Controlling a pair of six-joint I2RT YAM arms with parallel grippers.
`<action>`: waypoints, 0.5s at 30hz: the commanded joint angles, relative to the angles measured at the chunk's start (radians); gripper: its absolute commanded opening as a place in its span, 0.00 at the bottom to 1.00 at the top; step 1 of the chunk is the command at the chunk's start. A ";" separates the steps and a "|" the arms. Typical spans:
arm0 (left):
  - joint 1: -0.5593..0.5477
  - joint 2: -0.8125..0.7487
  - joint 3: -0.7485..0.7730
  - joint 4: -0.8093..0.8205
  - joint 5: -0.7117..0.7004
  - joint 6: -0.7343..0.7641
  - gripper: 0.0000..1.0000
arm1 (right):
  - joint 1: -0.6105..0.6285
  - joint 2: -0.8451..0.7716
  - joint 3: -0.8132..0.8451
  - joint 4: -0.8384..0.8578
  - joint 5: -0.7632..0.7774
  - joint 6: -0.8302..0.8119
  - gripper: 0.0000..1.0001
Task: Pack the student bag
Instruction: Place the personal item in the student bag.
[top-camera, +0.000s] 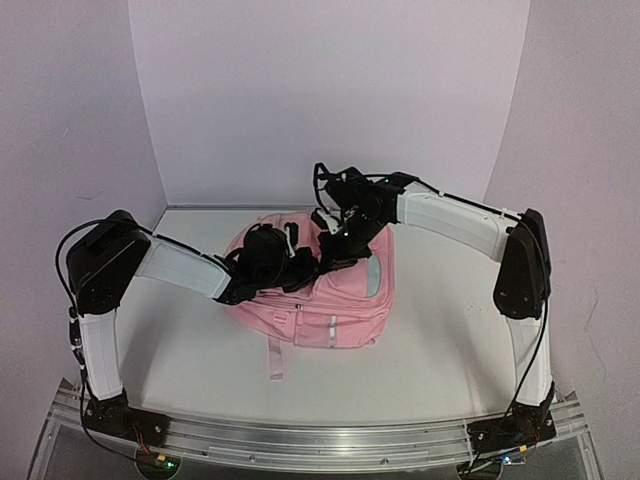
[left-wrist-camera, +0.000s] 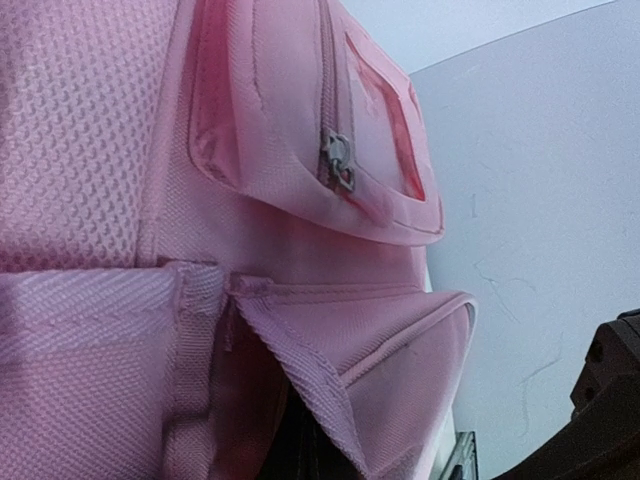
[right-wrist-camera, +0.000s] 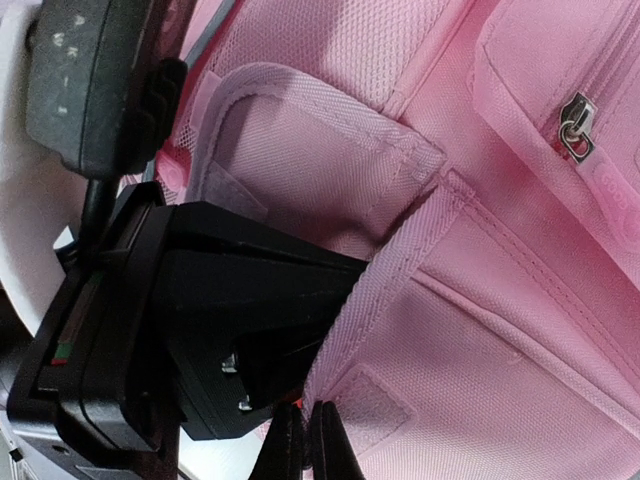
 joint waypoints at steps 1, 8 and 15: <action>-0.005 0.055 -0.030 0.211 0.198 -0.066 0.00 | 0.015 -0.045 0.031 0.032 -0.056 -0.018 0.00; 0.010 -0.007 -0.131 0.256 0.207 -0.101 0.07 | -0.005 -0.047 0.019 0.032 -0.064 -0.020 0.00; 0.013 -0.227 -0.135 -0.086 0.004 0.013 0.31 | -0.020 -0.045 -0.006 0.033 -0.104 -0.028 0.01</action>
